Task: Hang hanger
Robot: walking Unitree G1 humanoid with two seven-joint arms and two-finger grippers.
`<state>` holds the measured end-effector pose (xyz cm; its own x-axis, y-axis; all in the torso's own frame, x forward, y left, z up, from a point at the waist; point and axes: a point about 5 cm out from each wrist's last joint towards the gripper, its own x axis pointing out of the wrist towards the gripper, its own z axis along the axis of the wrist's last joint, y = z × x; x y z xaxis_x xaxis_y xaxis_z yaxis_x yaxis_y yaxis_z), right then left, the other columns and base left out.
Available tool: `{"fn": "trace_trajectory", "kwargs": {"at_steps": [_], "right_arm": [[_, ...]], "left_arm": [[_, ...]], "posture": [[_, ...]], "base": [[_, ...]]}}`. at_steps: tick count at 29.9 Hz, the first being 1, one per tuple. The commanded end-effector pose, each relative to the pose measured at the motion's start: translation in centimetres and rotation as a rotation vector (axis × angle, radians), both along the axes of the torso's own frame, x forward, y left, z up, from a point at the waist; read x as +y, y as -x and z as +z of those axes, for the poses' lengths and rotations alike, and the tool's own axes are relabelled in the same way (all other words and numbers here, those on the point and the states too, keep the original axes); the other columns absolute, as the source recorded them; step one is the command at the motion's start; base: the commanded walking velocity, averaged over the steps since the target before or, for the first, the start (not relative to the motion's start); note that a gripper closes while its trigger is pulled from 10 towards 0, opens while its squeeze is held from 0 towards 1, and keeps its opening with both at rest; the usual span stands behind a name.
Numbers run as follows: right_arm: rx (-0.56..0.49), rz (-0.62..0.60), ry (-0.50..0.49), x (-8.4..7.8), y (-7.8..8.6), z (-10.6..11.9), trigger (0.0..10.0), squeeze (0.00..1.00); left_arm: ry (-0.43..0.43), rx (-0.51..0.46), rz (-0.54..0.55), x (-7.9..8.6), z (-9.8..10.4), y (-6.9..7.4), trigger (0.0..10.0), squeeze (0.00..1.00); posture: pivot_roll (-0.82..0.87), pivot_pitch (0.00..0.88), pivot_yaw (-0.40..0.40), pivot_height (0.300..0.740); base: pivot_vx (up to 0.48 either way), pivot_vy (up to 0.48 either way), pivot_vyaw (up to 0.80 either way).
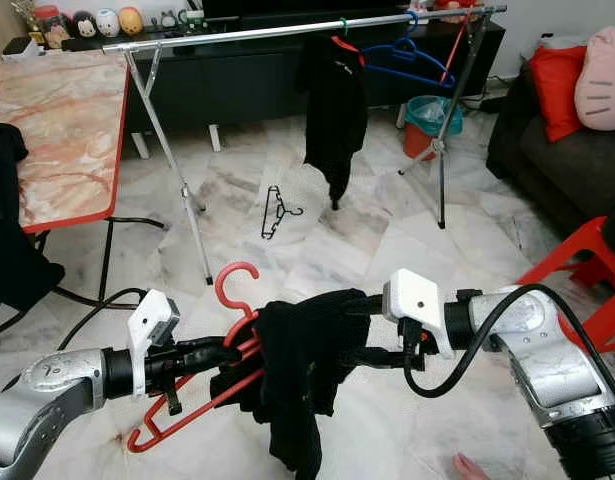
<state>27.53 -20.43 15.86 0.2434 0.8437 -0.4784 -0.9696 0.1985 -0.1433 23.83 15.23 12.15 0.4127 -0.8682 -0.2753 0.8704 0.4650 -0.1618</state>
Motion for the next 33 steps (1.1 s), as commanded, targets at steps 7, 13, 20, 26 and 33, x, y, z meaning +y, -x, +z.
{"fn": "trace_trajectory", "kwargs": {"at_steps": [7, 13, 20, 26, 33], "right_arm": [[-0.078, -0.031, 0.012, -0.6, -1.7, 0.5, 10.0, 0.0], [-0.093, -0.064, 0.013, -0.6, -2.7, 0.2, 10.0, 0.0], [-0.085, -0.019, -0.004, 0.3, -3.4, -0.2, 10.0, 0.0], [-0.06, 0.022, -0.013, 1.2, -3.6, -0.9, 10.0, 0.0], [-0.024, 0.058, -0.075, 1.7, -3.5, -0.9, 10.0, 0.0]], "left_arm": [[0.065, -0.019, -0.066, -0.5, 1.5, 0.3, 10.0, 0.0], [0.076, -0.015, -0.075, -0.8, 1.5, 0.3, 10.0, 0.0], [0.097, -0.014, -0.156, -1.1, 2.3, 0.9, 10.0, 0.0], [0.1, -0.011, -0.201, -1.6, 2.5, 1.3, 10.0, 0.0], [0.1, -0.011, -0.205, -1.7, 2.5, 1.3, 10.0, 0.0]], "posture": [[0.0, 0.057, 0.003, 0.74], [0.0, 0.045, 0.006, 0.74], [0.01, 0.049, 0.006, 0.74], [0.02, 0.066, 0.001, 0.74], [0.02, 0.076, -0.002, 0.74]], "base": [[0.0, 0.0, 0.0], [0.0, 0.0, 0.0], [0.0, 0.0, 0.0], [0.0, 0.0, 0.0], [0.0, 0.0, 0.0]]}}
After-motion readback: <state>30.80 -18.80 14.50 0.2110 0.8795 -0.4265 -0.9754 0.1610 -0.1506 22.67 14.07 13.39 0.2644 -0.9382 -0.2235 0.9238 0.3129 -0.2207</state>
